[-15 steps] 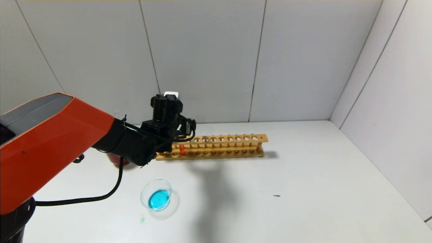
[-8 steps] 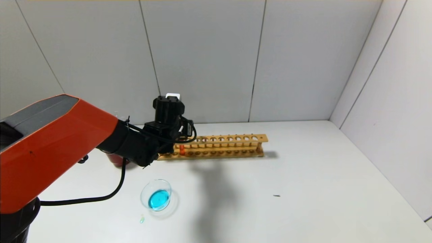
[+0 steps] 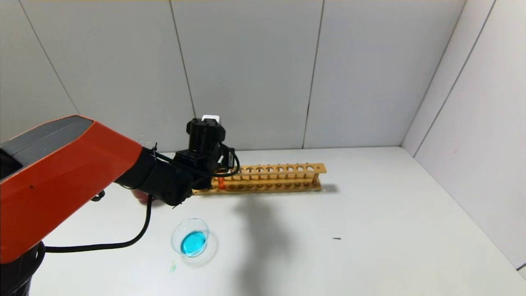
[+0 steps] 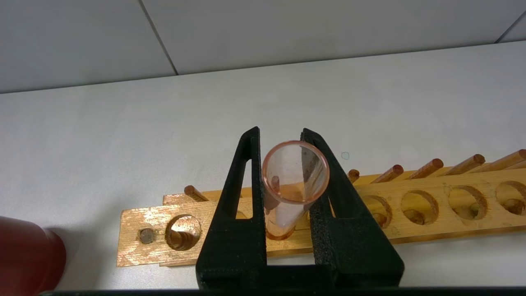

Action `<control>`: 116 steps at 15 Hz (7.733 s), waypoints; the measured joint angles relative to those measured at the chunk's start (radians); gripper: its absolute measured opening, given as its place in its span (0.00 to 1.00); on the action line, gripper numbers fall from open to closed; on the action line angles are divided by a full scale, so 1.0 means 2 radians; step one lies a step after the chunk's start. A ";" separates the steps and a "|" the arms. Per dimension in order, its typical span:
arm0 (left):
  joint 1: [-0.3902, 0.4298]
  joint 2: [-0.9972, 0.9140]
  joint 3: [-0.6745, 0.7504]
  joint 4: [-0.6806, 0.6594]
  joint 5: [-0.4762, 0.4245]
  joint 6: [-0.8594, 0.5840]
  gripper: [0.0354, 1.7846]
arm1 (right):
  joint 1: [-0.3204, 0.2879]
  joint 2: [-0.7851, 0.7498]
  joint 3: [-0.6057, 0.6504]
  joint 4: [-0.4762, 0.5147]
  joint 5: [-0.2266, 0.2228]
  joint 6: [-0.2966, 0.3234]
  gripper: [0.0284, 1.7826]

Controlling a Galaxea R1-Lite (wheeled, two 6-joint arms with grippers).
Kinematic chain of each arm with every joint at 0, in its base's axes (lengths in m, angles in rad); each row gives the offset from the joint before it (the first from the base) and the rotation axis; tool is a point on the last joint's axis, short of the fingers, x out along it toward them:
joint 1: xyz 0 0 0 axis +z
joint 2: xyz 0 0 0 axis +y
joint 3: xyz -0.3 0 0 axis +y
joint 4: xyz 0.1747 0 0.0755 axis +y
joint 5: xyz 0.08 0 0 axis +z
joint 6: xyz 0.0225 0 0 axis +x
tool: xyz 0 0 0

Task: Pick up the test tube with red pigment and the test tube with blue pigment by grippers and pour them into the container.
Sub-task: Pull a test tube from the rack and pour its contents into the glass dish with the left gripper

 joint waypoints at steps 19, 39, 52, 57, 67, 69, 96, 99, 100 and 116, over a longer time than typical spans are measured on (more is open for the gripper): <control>-0.003 -0.048 0.001 0.023 0.002 0.008 0.17 | 0.000 0.000 0.000 0.000 0.000 0.000 0.96; -0.005 -0.148 -0.049 0.180 0.008 0.016 0.17 | 0.000 0.000 0.000 0.000 0.000 0.000 0.96; -0.002 -0.280 0.070 0.359 0.003 0.004 0.17 | 0.000 0.000 0.000 0.000 0.000 0.000 0.96; -0.001 -0.274 0.082 0.449 -0.031 -0.018 0.17 | 0.000 0.000 0.000 0.000 0.000 0.000 0.96; -0.001 -0.229 0.045 0.614 -0.074 -0.015 0.17 | 0.000 0.000 0.000 0.000 0.000 0.000 0.96; -0.001 -0.214 0.022 0.656 -0.076 -0.011 0.17 | 0.000 0.000 0.000 0.000 0.000 0.000 0.96; 0.009 -0.030 -0.194 0.929 -0.076 0.056 0.17 | 0.000 0.000 0.000 0.000 0.000 0.000 0.96; 0.007 -0.018 -0.210 0.939 -0.076 0.056 0.17 | 0.000 0.000 0.000 0.000 0.000 0.000 0.96; 0.007 -0.014 -0.212 0.940 -0.076 0.056 0.17 | 0.000 0.000 0.000 0.000 0.000 0.000 0.96; -0.003 0.023 -0.254 0.980 -0.075 0.056 0.17 | 0.000 0.000 0.000 0.000 0.000 0.000 0.96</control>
